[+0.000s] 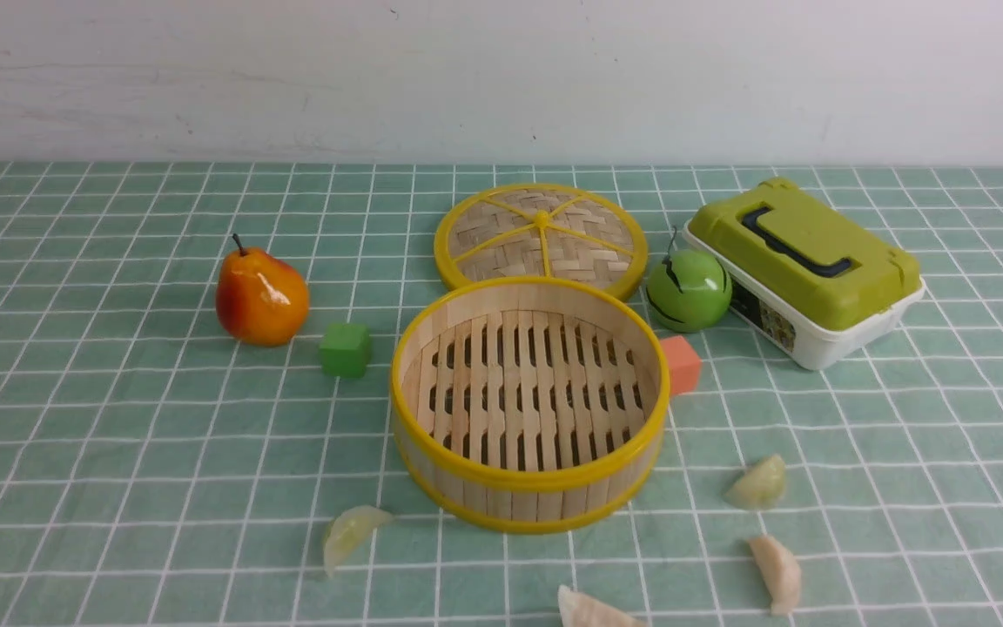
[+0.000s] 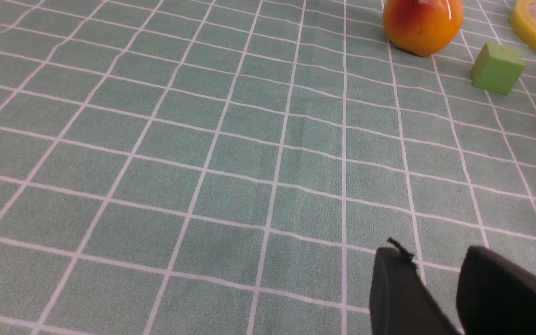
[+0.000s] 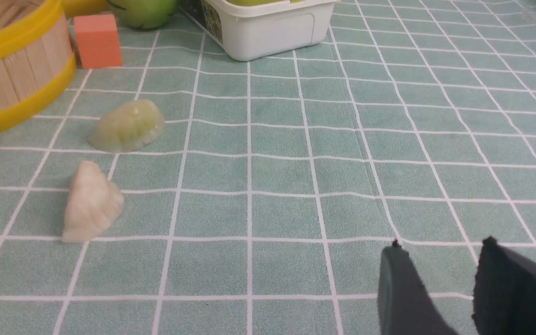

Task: Put the dumplings into the steamer on the table with the blue tablecloth.
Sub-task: 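Reach for and grasp a dumpling on the table with the left gripper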

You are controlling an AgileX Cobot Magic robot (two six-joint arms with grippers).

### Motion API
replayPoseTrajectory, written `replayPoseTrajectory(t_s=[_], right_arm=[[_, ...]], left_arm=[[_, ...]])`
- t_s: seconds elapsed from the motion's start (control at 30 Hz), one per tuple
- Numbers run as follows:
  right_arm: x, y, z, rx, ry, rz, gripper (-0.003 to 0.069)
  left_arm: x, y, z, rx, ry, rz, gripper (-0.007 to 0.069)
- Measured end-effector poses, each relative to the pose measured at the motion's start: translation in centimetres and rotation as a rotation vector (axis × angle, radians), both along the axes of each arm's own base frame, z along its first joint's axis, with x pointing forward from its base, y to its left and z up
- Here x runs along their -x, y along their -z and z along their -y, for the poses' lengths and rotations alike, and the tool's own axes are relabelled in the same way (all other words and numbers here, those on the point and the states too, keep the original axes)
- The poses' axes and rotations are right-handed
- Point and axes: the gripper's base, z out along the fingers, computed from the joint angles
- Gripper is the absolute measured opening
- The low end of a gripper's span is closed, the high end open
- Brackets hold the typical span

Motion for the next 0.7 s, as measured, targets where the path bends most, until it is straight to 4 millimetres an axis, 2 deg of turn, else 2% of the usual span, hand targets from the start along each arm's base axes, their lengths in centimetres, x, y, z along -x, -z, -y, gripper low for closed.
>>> replayPoseTrajectory(t_s=[0.7], right_arm=[[0.00,0.00,0.00,0.000,0.000,0.000,0.0240]], left_arm=[[0.00,0.00,0.00,0.000,0.000,0.000,0.0217]])
